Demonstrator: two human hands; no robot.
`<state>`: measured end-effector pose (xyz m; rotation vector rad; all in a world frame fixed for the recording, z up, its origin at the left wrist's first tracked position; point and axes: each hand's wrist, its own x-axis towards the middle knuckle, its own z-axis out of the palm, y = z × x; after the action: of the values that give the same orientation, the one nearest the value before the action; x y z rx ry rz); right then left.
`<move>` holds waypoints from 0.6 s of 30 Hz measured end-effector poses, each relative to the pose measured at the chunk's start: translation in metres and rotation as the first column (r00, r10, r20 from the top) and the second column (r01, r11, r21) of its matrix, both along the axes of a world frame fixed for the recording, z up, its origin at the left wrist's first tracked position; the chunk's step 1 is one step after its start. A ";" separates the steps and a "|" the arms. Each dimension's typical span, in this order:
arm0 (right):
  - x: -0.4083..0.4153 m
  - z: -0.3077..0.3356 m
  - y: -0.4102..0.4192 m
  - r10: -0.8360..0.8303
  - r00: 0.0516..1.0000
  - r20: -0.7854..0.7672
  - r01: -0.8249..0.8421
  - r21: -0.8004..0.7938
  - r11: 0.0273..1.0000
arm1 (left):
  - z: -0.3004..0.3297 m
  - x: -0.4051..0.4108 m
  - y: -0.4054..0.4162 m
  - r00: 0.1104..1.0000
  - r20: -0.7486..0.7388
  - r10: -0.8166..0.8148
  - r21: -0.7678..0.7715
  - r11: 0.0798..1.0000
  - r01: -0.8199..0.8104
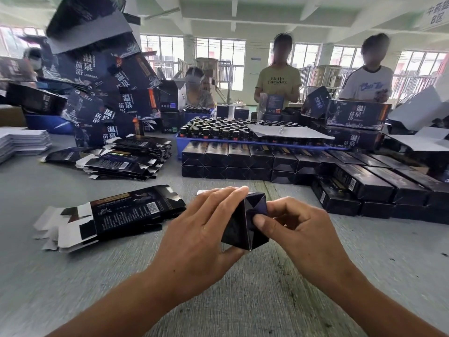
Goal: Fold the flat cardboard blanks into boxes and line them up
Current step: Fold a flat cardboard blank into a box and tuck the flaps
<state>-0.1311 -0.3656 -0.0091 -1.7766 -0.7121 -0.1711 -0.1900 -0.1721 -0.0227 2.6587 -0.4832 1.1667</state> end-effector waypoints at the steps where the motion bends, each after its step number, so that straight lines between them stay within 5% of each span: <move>1: 0.000 0.000 0.000 -0.006 1.000 0.009 0.006 0.001 1.000 | 0.000 0.000 0.000 1.000 0.000 -0.004 -0.001 1.000 0.004; 13: -0.001 0.003 -0.002 0.025 1.000 0.015 -0.025 -0.019 1.000 | 0.002 -0.001 0.000 0.999 0.017 -0.028 -0.041 0.999 0.029; 18: -0.007 -0.004 0.003 0.021 1.000 -0.006 -0.022 -0.150 0.988 | -0.004 0.001 -0.002 0.997 -0.011 -0.080 0.046 0.996 0.081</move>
<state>-0.1380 -0.3629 -0.0127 -1.9110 -0.7572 -0.1007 -0.1889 -0.1743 -0.0265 2.6553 -0.6170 1.1330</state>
